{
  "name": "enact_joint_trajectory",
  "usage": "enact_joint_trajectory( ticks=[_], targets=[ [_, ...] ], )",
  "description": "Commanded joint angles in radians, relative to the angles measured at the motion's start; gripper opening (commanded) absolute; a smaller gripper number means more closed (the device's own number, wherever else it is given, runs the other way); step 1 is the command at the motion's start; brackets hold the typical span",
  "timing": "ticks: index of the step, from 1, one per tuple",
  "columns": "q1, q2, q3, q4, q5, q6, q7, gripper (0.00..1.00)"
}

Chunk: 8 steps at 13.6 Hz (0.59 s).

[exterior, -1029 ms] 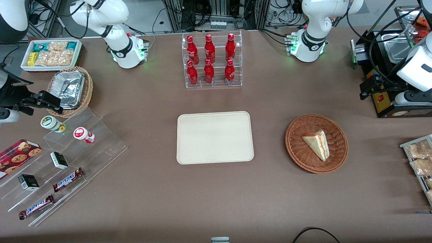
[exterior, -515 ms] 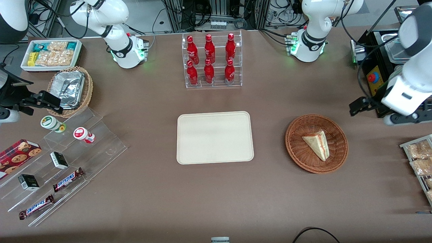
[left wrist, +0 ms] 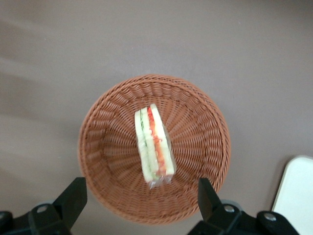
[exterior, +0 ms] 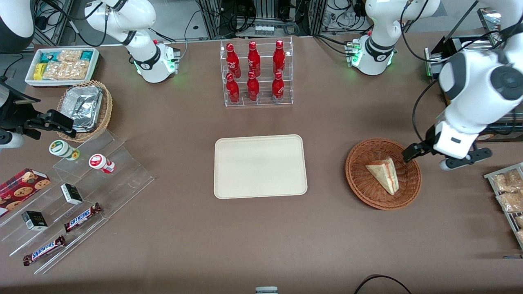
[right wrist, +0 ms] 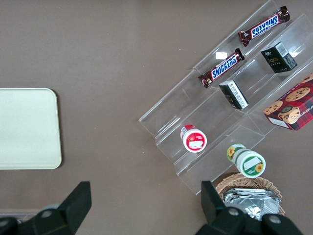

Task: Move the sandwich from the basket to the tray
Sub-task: 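Lower the open left gripper over the wrapped sandwich in the basket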

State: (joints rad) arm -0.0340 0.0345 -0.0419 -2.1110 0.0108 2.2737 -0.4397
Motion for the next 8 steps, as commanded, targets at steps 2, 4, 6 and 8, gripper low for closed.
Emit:
enact_joint_trajectory(
  ticks=[2, 4, 6, 8],
  targets=[
    [-0.007, 0.033, -0.019, -0.107, 0.009, 0.173, -0.117, 1.0],
    [-0.006, 0.061, -0.033, -0.113, 0.009, 0.205, -0.119, 1.0],
    [-0.007, 0.099, -0.035, -0.112, 0.009, 0.214, -0.12, 1.0],
    [-0.007, 0.133, -0.036, -0.112, 0.011, 0.224, -0.12, 1.0]
  ],
)
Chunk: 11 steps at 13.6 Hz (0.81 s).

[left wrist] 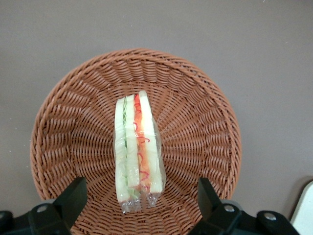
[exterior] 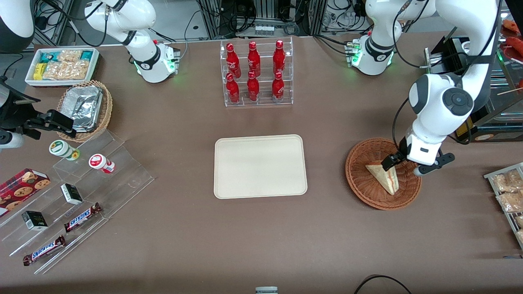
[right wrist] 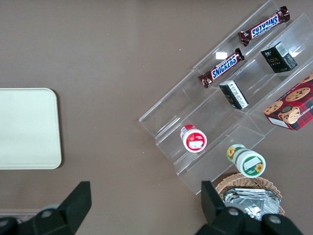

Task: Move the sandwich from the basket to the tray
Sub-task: 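Lower the open left gripper over the wrapped sandwich in the basket, then close the left gripper on the sandwich's upright edge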

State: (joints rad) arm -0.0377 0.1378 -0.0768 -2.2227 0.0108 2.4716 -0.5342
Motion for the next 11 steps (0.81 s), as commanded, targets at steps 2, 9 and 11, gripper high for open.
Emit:
enact_joint_trajectory(
  ticks=[2, 9, 11],
  targets=[
    [-0.004, 0.052, -0.001, -0.002, 0.011, 0.039, -0.026, 1.0],
    [-0.005, 0.127, -0.001, -0.006, 0.012, 0.084, -0.024, 1.0],
    [-0.005, 0.14, -0.001, -0.005, 0.012, 0.09, -0.024, 0.97]
  ],
)
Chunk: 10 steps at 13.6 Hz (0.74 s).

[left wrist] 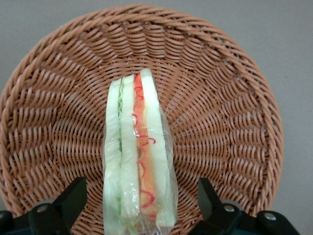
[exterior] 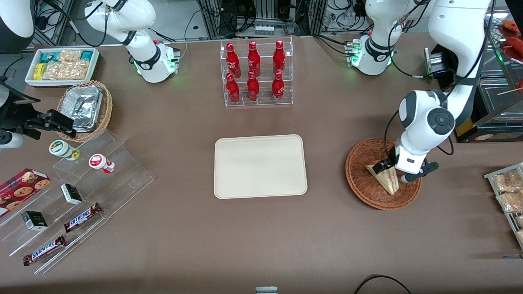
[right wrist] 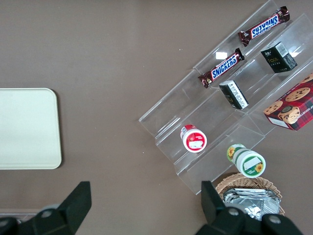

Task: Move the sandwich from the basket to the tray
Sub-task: 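Close the left gripper on the sandwich's upright edge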

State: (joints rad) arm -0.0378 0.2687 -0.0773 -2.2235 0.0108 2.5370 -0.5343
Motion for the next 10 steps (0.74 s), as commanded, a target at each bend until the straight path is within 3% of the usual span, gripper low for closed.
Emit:
enact_joint_trajectory(
  ticks=[1, 2, 3, 4, 10],
  targets=[
    [-0.007, 0.014, 0.001, -0.004, 0.012, 0.029, -0.024, 0.75],
    [-0.008, 0.017, 0.001, -0.004, 0.012, 0.031, -0.023, 0.5],
    [-0.008, 0.017, 0.001, -0.002, 0.012, 0.031, -0.021, 0.34],
    [-0.007, 0.017, 0.002, 0.001, 0.012, 0.031, -0.019, 0.27],
    [-0.008, -0.049, 0.002, 0.013, 0.012, -0.013, -0.016, 0.25]
  ],
)
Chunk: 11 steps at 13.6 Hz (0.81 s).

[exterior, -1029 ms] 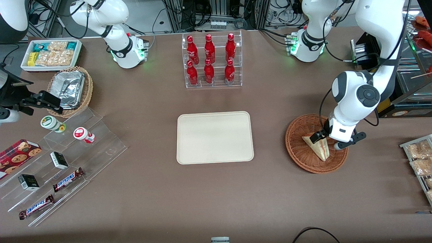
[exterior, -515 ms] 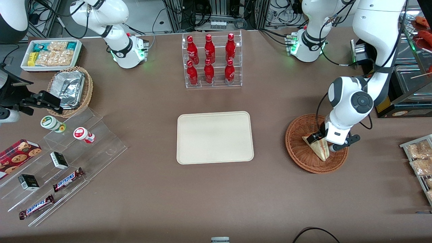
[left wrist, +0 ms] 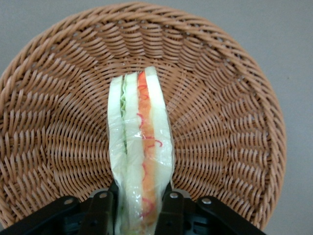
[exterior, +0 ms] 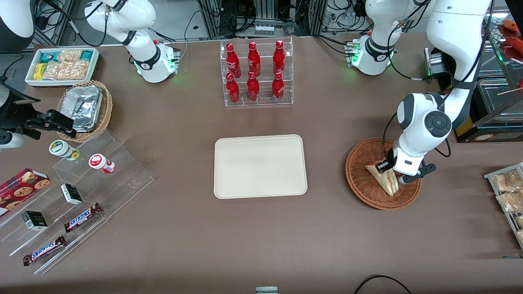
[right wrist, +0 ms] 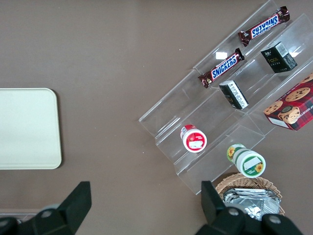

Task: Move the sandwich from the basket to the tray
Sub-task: 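Lift the sandwich and carry it with the left gripper over the tray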

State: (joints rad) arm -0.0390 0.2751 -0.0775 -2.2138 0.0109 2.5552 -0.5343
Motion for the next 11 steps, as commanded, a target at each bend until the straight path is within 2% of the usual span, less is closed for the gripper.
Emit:
enact_joint_trajectory(
  ticks=[1, 5, 7, 11],
  targets=[
    [-0.007, -0.082, 0.002, 0.032, 0.012, -0.094, -0.016, 0.25],
    [-0.047, -0.102, -0.018, 0.288, 0.021, -0.461, -0.015, 0.25],
    [-0.102, -0.096, -0.021, 0.353, 0.047, -0.483, -0.019, 0.26],
    [-0.261, -0.025, -0.021, 0.479, 0.043, -0.532, -0.029, 0.26]
  ],
)
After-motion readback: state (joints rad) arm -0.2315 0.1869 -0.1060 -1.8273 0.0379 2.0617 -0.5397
